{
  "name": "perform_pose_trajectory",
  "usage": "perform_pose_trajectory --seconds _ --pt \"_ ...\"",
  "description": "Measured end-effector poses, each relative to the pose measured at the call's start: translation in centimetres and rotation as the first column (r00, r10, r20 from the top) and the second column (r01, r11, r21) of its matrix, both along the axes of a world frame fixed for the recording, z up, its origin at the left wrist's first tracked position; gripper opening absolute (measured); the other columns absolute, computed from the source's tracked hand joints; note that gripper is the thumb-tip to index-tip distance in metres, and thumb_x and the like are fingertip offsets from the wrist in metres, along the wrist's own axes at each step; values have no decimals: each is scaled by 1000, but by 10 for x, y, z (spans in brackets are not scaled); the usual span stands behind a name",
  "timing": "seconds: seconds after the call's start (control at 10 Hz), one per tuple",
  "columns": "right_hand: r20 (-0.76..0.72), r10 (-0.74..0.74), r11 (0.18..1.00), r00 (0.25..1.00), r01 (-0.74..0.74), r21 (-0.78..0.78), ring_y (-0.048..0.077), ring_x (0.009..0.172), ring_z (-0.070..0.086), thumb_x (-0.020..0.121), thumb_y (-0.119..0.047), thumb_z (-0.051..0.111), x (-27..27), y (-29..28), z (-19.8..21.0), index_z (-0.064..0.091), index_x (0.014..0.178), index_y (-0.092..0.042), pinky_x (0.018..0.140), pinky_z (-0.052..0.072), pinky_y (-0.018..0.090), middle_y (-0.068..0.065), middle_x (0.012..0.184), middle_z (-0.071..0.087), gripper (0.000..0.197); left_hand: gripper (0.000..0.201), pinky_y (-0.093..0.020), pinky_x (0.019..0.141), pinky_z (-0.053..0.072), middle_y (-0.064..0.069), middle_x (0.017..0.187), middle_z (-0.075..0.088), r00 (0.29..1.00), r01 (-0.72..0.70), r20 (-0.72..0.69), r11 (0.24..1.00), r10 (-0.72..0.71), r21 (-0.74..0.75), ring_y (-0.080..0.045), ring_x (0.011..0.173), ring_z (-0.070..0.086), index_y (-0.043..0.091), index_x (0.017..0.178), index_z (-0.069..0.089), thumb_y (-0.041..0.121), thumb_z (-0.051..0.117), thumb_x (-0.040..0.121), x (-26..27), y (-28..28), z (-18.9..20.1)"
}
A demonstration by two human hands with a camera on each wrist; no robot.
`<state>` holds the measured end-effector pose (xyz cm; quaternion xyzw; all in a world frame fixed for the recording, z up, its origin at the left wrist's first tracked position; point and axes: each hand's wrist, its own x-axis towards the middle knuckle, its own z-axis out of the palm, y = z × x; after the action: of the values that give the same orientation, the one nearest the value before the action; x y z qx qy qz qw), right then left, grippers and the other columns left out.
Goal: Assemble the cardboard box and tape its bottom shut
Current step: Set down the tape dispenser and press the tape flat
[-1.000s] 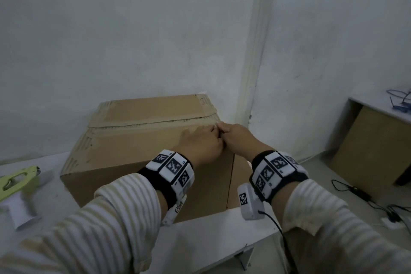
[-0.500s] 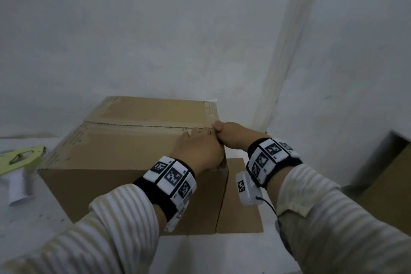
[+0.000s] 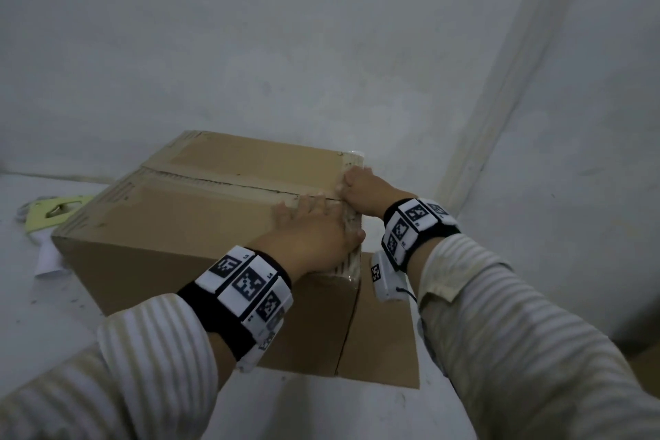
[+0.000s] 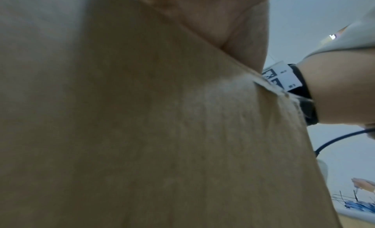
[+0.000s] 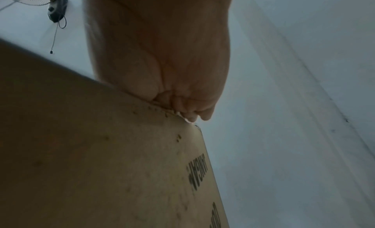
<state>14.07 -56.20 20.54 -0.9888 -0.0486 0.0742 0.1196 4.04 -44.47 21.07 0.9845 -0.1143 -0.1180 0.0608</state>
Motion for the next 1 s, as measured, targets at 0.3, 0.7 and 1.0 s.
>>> perform_pose_trajectory --seconds 0.3,0.7,1.0 --pt "29 -23 999 999 24 -44 34 142 20 98 -37 37 30 3 -2 32 143 -2 116 20 48 18 154 23 57 71 -65 113 -3 -2 162 -8 999 -27 -23 1000 27 11 -27 149 -11 26 152 2 63 14 92 2 -4 0" --pt "-13 -109 991 994 109 77 39 136 31 89 -58 39 57 3 -5 27 145 -3 111 30 48 18 154 20 79 70 -57 117 -7 -1 162 -4 998 31 48 999 -30 -24 -22 149 -6 26 152 2 61 10 92 14 -6 -6" --pt "36 -138 990 990 136 46 39 126 36 76 -72 35 79 7 -15 42 135 -4 97 36 47 19 139 38 90 70 -55 118 -3 -1 162 0 998 37 48 998 -35 -53 -21 150 -2 25 152 4 61 9 93 16 -4 -12"
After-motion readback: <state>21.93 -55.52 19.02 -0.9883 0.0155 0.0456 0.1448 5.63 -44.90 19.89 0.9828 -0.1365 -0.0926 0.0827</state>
